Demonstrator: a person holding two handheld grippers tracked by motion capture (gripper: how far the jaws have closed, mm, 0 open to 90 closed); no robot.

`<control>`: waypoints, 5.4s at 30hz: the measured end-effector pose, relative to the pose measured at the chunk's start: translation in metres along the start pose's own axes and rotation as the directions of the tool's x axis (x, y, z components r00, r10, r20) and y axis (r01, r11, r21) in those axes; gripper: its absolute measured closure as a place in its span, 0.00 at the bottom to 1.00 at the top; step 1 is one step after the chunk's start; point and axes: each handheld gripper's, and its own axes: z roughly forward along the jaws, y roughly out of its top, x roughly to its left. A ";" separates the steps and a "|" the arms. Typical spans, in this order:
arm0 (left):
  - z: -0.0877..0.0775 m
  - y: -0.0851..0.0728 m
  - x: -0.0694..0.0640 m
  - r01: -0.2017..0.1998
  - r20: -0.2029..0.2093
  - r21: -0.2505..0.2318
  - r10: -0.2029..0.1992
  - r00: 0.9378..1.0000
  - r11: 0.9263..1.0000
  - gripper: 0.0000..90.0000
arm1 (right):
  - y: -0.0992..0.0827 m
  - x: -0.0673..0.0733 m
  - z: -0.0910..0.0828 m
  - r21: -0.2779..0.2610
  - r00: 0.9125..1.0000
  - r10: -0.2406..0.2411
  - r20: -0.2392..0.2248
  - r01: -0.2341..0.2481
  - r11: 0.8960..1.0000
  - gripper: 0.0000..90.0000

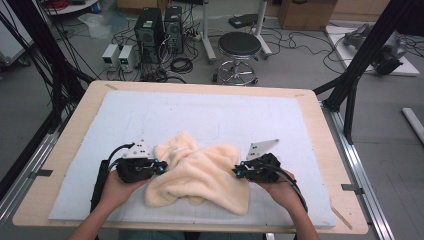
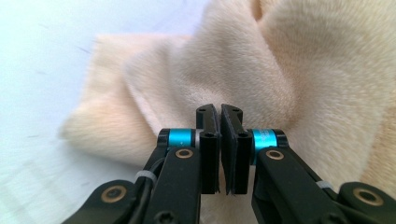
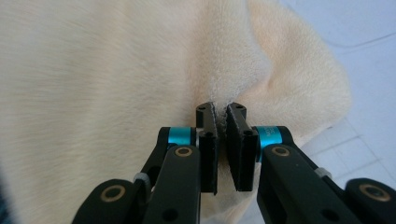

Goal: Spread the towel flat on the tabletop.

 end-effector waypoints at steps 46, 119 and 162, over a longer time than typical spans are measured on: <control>0.022 0.022 0.031 0.015 0.018 -0.002 -0.015 1.000 1.000 0.97 | 0.011 -0.033 0.013 -0.050 0.998 0.047 0.046 -0.045 0.998 0.93; -0.014 -0.033 0.028 0.092 0.046 0.101 -0.097 0.994 0.991 0.80 | -0.021 -0.012 0.003 0.082 0.996 0.085 0.021 -0.086 0.993 0.89; -0.011 0.021 0.023 0.025 -0.011 0.005 -0.025 1.000 1.000 0.93 | 0.027 -0.014 -0.035 -0.047 0.996 0.017 0.086 -0.013 0.999 0.93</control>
